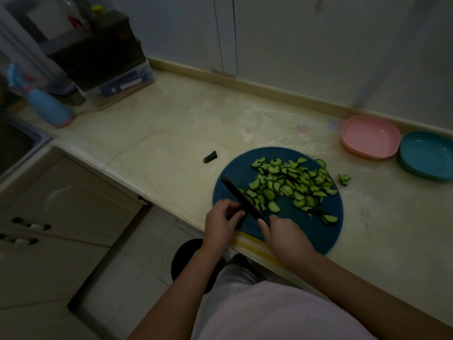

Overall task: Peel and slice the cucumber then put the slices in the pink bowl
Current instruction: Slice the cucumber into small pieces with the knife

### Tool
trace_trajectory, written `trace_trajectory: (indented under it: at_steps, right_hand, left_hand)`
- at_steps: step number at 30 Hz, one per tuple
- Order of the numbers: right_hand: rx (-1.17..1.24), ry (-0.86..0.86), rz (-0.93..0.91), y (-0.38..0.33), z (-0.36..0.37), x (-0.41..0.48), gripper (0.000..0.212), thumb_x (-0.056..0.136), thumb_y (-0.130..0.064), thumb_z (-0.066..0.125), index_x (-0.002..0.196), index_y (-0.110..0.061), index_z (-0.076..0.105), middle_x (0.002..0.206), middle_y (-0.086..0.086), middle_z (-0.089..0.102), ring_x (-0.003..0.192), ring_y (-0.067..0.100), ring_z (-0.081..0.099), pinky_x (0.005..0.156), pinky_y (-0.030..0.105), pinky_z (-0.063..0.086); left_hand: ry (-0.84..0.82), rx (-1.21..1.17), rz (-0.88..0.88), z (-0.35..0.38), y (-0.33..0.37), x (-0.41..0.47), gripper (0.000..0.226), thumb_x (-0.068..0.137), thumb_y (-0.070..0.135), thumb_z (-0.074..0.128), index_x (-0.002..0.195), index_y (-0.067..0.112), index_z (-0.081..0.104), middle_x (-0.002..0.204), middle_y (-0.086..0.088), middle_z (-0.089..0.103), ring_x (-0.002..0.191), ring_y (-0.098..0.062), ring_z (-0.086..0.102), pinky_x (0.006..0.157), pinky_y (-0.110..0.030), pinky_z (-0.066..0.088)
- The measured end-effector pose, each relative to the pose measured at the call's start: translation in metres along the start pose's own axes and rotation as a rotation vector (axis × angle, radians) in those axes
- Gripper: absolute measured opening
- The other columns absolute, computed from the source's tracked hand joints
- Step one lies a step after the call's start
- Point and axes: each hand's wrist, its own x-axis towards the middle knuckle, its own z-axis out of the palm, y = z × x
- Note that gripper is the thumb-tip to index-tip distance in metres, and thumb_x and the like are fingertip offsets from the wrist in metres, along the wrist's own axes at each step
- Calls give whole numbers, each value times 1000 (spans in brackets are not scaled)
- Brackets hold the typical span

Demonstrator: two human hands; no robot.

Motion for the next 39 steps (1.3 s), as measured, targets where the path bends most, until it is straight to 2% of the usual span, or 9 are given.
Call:
trace_trajectory:
  at_steps: [3,5,12,18,22,26,30,34,39]
  right_hand:
    - [-38,5,-6,-2,4,5,36,99,-42,31,86,-12,46,88,12,63,82,29,61,58,29,34]
    - [-32,19,0,1,5,6,39,99,-42,32,88,-10,51,88,12,64,81,29,61,58,29,34]
    - [62,15,40,11,4,2,40,99,-42,34,83,-10,52,66,1,50,61,19,50,52,27,34]
    - [76,24,-9,5,-1,-1,40,99,-42,34,84,-10,53,70,3,52,63,19,50,54,28,35]
    - [61,6,-11,2,0,-2,37,98,-43,33,76,-15,43,62,-3,43,59,18,46,47,30,30]
    - [-15,21,-22,-1,-2,-5,35,99,-43,30,80,-15,40,72,2,52,73,25,57,56,28,31]
    - [-104,7,-38,-7,-1,-7,33,100,-42,27,83,-15,38,92,11,63,85,26,60,58,28,31]
    - [-150,1,-34,-8,4,2,40,100,-42,28,94,-9,51,97,13,64,89,28,61,60,29,32]
    - [-120,2,-18,-5,5,4,43,100,-42,29,97,-7,53,97,13,64,90,29,60,61,29,32]
  left_hand:
    - [-13,3,-8,-1,0,0,14,79,10,73,90,13,65,89,5,62,82,5,59,75,-9,47]
    - [-26,-22,-27,-2,0,0,15,79,9,72,91,15,65,92,3,64,83,4,59,75,-7,46]
    - [-124,-116,-140,-17,0,10,17,82,4,68,92,18,71,86,9,68,77,11,60,71,-4,44]
    - [-171,-219,-284,-21,2,20,18,76,1,73,77,18,68,74,0,67,70,-9,63,71,-20,52]
    - [-171,-203,-293,-21,2,20,20,75,2,74,73,20,67,72,-2,67,71,-13,62,75,-29,53]
    - [-157,-151,-279,-20,2,19,21,75,4,74,71,23,67,72,-1,68,72,-15,63,75,-33,53]
    - [-151,-94,-266,-20,5,19,19,76,5,74,71,22,65,74,0,68,71,-12,63,70,-25,52]
    - [-141,-37,-283,-22,7,20,18,72,11,78,68,21,64,69,5,66,65,-7,60,64,-23,50]
    - [-121,58,-344,-27,6,22,24,67,26,83,62,18,61,61,4,63,55,-8,56,56,-28,49]
